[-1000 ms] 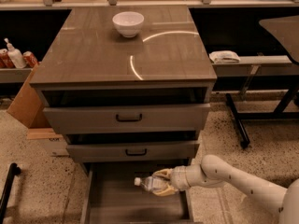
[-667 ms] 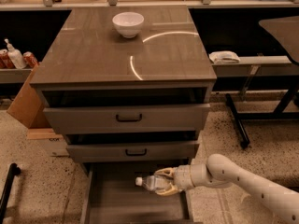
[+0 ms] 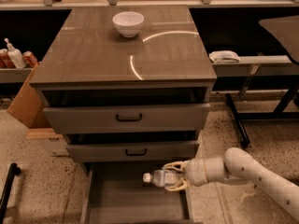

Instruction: Pick blue plastic bottle from bottom drawer and place on counter

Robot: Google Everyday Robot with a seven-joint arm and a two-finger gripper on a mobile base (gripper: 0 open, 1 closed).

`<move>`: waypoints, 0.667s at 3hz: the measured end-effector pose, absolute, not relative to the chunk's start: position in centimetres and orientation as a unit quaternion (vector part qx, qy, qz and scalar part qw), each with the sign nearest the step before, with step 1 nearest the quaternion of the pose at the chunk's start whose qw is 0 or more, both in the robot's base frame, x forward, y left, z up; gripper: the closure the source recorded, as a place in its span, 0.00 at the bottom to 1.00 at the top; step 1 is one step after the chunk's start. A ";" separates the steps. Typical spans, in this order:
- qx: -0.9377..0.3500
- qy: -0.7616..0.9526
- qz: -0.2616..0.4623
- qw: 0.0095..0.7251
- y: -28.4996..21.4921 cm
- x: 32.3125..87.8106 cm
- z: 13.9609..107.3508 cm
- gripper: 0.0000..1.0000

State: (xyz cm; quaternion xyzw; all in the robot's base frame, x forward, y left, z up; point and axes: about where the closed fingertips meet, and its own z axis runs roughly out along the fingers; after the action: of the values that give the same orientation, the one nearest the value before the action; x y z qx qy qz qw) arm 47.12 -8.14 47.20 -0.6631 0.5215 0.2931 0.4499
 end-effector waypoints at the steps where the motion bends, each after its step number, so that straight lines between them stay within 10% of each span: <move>1: -0.674 0.494 0.290 0.467 -9.3 46.5 50.9 1.00; 2: -0.674 0.494 0.290 0.467 -9.3 46.5 50.9 1.00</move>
Offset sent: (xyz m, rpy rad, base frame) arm -0.0042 -0.0098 0.0317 0.0210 -0.0469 0.0256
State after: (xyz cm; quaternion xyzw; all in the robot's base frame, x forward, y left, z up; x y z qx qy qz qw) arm 46.46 -9.27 50.92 -0.6738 0.4940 0.2898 0.4668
